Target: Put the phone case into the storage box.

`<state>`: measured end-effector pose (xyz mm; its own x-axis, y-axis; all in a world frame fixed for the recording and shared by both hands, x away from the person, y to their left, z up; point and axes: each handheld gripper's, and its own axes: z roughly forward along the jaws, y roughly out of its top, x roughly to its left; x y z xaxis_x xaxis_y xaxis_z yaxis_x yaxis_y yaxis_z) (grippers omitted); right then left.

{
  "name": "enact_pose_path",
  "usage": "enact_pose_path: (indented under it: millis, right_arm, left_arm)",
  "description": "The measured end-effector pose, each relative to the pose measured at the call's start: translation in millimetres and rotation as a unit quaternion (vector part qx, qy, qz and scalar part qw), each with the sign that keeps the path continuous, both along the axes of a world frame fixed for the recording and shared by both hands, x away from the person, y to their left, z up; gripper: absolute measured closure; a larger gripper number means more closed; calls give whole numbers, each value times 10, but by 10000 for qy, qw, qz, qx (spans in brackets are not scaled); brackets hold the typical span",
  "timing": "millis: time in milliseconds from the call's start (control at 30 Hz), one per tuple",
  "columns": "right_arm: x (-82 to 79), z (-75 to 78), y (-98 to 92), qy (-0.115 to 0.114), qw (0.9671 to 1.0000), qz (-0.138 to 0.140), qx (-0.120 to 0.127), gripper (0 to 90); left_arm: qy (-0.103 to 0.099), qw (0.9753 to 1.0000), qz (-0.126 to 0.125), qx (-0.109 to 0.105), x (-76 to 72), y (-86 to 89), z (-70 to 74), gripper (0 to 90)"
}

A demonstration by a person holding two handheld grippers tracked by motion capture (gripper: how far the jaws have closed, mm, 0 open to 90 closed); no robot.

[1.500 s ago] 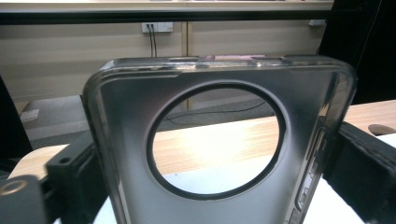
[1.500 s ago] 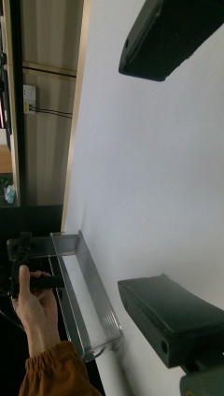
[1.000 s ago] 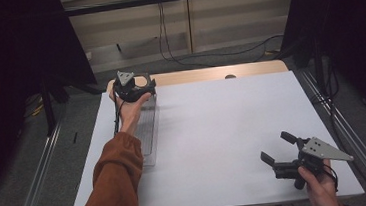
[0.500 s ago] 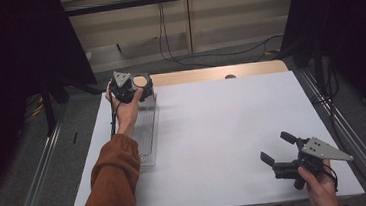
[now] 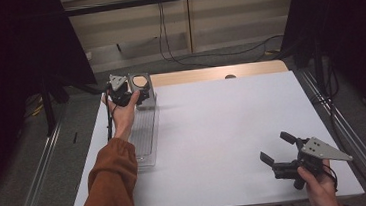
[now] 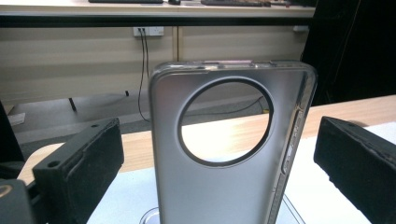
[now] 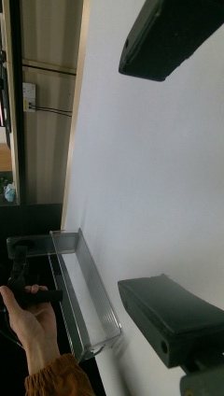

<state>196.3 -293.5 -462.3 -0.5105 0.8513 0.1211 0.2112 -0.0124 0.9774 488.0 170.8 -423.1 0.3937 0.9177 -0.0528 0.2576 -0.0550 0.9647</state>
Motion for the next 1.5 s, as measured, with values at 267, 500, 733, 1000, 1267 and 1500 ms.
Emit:
enact_pose_path:
  millis: [267, 500, 733, 1000, 1267, 1500]
  right_arm:
    - [3, -2, -4, -10, 10000, -29, 0, 0]
    - [0, -3, -5, 13, 10000, -11, 31, 0]
    - [4, -8, -21, 20, 10000, -38, 58, 0]
    - [1, -15, -68, -10, 9999, -77, 105, 0]
    - [-8, -8, -84, -71, 9999, -140, 54, 0]
    - [-18, 3, -106, -81, 9996, -276, 82, 0]
  left_arm:
    - [-80, 9999, -79, -22, -69, -9, 47, 22]
    - [-192, 9997, -115, -53, -157, -18, 124, 24]
    - [-237, 9994, -211, -115, -264, -23, 141, 25]
    - [-400, 9988, -281, -8, -363, -14, 142, 26]
    - [-488, 9968, -570, -258, -540, 1, 155, 28]
    - [-560, 9943, -839, -357, -734, 27, 163, 28]
